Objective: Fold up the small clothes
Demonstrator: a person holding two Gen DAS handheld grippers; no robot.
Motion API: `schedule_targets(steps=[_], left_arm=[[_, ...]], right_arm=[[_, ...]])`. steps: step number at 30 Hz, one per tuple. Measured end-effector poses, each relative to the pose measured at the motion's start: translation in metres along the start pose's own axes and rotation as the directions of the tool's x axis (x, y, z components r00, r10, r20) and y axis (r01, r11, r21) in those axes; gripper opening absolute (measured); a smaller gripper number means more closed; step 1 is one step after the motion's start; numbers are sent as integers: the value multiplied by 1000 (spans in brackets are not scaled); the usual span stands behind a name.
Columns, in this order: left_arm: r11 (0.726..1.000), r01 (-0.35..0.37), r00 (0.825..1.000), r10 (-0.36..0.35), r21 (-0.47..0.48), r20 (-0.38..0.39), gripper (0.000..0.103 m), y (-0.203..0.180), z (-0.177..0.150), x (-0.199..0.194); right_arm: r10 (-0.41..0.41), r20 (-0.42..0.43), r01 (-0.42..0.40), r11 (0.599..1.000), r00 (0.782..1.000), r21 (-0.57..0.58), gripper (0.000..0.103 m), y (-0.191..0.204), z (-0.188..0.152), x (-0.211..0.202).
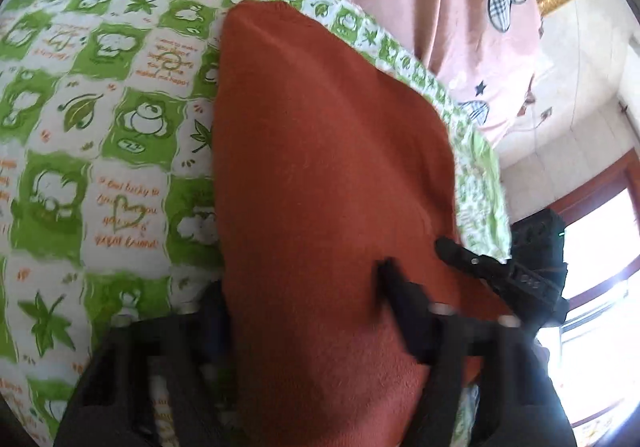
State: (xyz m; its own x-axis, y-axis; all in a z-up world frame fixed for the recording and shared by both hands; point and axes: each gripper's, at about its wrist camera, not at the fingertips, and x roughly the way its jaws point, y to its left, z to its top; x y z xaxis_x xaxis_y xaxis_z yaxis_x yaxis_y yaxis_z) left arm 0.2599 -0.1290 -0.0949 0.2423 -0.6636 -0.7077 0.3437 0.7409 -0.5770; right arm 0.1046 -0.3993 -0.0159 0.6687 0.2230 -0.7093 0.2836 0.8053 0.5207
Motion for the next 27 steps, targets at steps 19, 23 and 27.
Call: schedule_targets(steps=[19,23,27], left_arm=[[990,-140,977,136,15,164,28,58,-76,-216],[988,-145,980,151,-58,130,29,94,-96,-216],[982,-178,975,185,-67,121,42,104,-106,-206]], right_arm=[[257,-142,-273,956,956,-105,24,147,-97,82],[156,-157,-177,976,975,-127,29,139,-108,91],[94,-143,-117,981,985,-157,44,136,-105,78]])
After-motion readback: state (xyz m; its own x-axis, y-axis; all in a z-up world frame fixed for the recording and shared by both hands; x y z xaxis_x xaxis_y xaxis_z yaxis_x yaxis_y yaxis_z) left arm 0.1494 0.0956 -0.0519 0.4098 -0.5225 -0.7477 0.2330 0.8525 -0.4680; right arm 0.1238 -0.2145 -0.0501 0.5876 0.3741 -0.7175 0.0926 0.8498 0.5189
